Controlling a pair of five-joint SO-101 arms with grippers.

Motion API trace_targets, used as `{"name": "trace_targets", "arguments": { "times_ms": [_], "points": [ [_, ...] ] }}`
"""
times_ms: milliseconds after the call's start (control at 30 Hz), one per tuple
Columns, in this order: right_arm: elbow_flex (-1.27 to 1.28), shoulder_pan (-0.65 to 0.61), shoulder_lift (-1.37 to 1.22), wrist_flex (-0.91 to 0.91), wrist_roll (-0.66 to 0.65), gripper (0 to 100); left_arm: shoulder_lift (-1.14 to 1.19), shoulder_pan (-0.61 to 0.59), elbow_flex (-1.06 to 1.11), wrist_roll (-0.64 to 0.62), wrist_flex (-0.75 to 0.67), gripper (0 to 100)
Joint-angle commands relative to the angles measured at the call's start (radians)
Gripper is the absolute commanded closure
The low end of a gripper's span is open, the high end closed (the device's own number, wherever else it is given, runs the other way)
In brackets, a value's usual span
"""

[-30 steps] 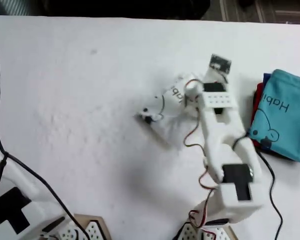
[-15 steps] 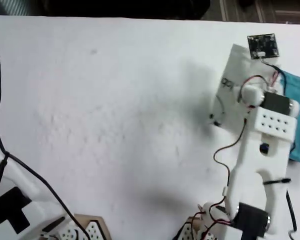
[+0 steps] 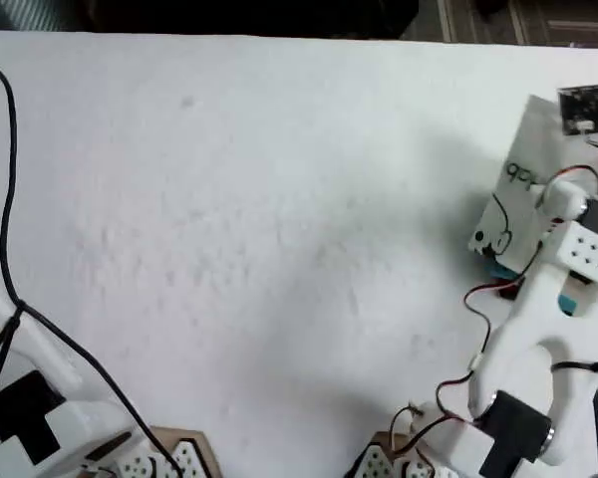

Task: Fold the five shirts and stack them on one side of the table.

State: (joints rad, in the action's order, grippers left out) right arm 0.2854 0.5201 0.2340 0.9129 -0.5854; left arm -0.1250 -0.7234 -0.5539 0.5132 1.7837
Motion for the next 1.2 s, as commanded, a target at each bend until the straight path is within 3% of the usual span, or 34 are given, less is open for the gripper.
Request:
{"name": "trace_targets", "arguments": {
  "times_ms": [0, 367, 600, 967, 1167],
  "points": [
    [-0.038, 0.059, -0.013, -0.048, -0.052, 98.1, -0.022, 0.005, -0.003, 0.006, -0.012, 97],
    [-0.041, 0.124, -0.001, -0.065, -0.055, 98.1, -0.022, 0.01, -0.002, 0.006, -0.012, 97],
    [-0.091, 0.104, 0.147, 0.114, 0.032, 98.1, -0.022, 0.01, -0.002, 0.006, -0.014, 97],
    [-0.092, 0.15, 0.11, 0.104, 0.023, 98.1, -0.03, 0.004, -0.003, 0.006, -0.012, 97],
    [-0.117, 0.168, -0.068, -0.028, 0.023, 97.7, -0.03, 0.004, -0.003, 0.006, -0.012, 97]
  ]
}}
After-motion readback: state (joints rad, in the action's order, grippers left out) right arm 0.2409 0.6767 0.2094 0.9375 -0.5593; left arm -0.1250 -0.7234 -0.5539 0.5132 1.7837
